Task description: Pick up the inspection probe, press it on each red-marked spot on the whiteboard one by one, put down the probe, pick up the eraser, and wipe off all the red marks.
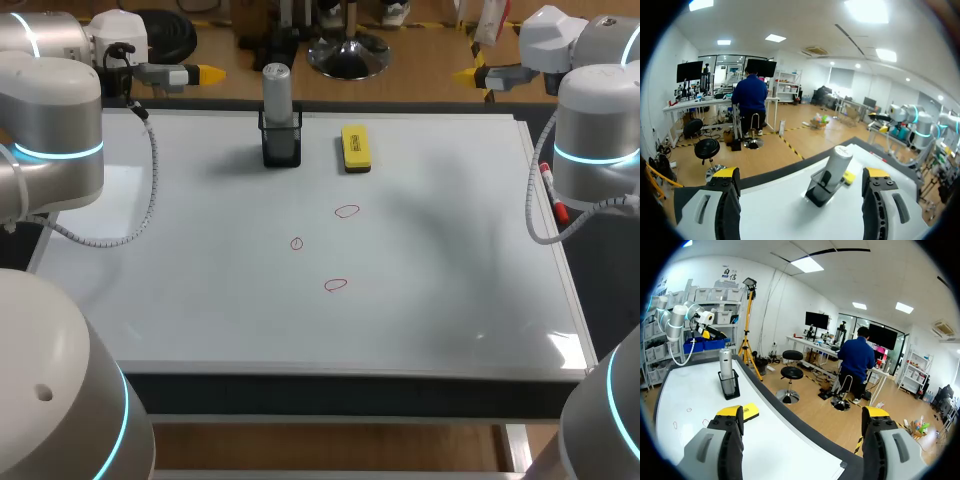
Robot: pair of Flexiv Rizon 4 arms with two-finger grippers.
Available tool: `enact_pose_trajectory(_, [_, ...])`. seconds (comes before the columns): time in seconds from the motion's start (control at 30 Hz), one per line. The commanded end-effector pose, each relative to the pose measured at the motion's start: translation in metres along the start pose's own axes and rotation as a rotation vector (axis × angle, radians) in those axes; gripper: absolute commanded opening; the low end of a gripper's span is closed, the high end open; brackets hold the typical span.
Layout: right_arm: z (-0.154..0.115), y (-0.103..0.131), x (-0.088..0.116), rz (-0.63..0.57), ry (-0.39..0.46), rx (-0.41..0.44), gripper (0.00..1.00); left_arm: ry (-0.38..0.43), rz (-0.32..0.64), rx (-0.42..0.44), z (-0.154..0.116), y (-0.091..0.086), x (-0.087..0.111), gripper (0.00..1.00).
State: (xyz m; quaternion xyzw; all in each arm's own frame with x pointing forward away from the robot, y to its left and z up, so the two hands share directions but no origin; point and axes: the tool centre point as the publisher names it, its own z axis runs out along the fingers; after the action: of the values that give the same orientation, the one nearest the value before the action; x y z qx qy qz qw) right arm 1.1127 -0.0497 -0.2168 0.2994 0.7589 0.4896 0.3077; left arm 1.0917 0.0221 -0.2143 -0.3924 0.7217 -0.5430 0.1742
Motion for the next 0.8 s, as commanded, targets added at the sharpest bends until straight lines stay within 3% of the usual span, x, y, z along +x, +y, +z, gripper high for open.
enact_pose_trajectory(0.03, [0.0000,-0.0002,-0.0004,0.000,0.001,-0.001,1.00,0.000,0.001,0.006,0.0004,0.0016,-0.0002,1.00])
enact_pose_trajectory(0.53, [0.0000,-0.0002,-0.0004,0.000,0.001,-0.001,1.00,0.000,0.001,0.006,0.0004,0.0016,-0.0002,1.00])
enact_pose_trajectory(0.8, [0.0000,-0.0002,-0.0004,0.000,0.001,-0.001,1.00,0.137,0.050,0.016,0.0007,0.0019,0.0059,1.00])
